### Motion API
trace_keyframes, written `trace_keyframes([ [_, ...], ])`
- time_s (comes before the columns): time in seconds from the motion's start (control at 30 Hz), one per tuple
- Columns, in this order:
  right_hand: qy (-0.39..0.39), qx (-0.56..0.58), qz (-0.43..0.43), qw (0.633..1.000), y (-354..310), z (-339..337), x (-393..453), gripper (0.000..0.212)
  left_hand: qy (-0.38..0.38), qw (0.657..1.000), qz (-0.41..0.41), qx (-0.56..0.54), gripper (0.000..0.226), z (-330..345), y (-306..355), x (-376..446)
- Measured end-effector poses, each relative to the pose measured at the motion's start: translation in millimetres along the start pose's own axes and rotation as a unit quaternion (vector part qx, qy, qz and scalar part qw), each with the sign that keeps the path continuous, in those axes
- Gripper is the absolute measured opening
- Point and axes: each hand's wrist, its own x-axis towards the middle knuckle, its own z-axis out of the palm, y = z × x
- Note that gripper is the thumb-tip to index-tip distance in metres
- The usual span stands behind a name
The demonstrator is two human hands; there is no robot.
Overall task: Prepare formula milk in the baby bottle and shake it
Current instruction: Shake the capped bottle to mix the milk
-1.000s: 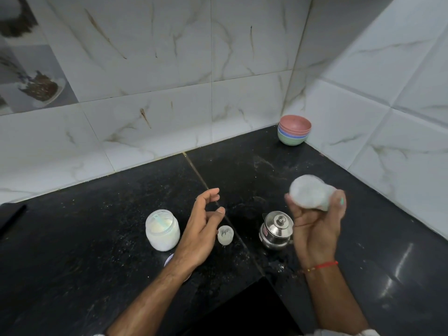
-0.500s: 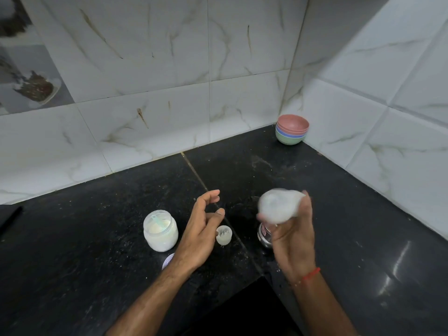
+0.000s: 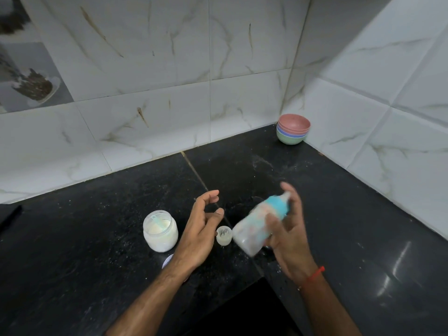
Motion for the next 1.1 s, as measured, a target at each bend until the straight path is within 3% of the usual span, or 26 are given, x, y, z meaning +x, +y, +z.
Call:
trace_keyframes([
  [0.03,-0.061,-0.063,0.007,0.996,1,1,-2,0.086,0.0,1.0,-0.001,0.0,0.037,0,0,0],
  [0.1,-0.058,-0.053,-0.011,0.997,0,1,-2,0.091,-0.003,1.0,-0.001,-0.002,0.038,-1,0,1],
  [0.2,0.139,0.167,-0.053,0.975,-7,-8,14,0.072,0.001,1.0,-0.002,-0.005,0.038,-3,0,2],
  [0.27,0.187,0.278,-0.06,0.94,-6,-20,23,0.05,0.0,1.0,-0.003,-0.004,0.038,-3,0,2],
  [0.33,0.153,0.243,-0.049,0.957,-6,-21,17,0.046,-0.002,1.0,-0.001,0.0,0.038,-3,0,2],
  [0.43,0.007,0.047,-0.005,0.999,-5,-11,4,0.084,-0.008,1.0,-0.002,0.003,0.038,0,0,3],
  [0.5,-0.054,-0.005,-0.004,0.999,-4,-5,0,0.092,-0.013,1.0,0.002,0.003,0.037,1,1,4],
  [0.57,0.057,0.071,-0.032,0.995,-8,-4,5,0.085,-0.011,1.0,0.007,0.001,0.036,0,2,5],
  [0.67,0.256,0.22,-0.085,0.937,-8,-16,24,0.069,-0.006,1.0,0.008,0.002,0.037,-2,1,6],
  [0.73,0.28,0.251,-0.09,0.922,-5,-18,26,0.066,-0.007,1.0,0.006,0.003,0.037,-3,0,5],
  [0.8,0.21,0.173,-0.055,0.961,-3,-11,15,0.06,-0.007,1.0,0.006,0.005,0.037,-2,0,5],
  [0.87,0.051,0.005,-0.01,0.999,-4,-4,3,0.068,-0.009,1.0,0.004,0.008,0.038,0,0,5],
  [0.93,-0.06,-0.109,0.013,0.992,-1,0,-3,0.084,-0.013,1.0,0.005,0.01,0.038,0,0,5],
  [0.97,-0.044,-0.098,0.003,0.994,-2,1,-3,0.087,-0.014,1.0,0.007,0.009,0.039,0,1,6],
  [1.03,0.094,0.046,-0.03,0.994,-6,0,5,0.085,-0.01,1.0,0.01,0.004,0.038,-1,1,6],
  [1.1,0.212,0.212,-0.069,0.952,-5,-8,20,0.07,-0.005,1.0,0.006,0.001,0.037,-3,0,5],
])
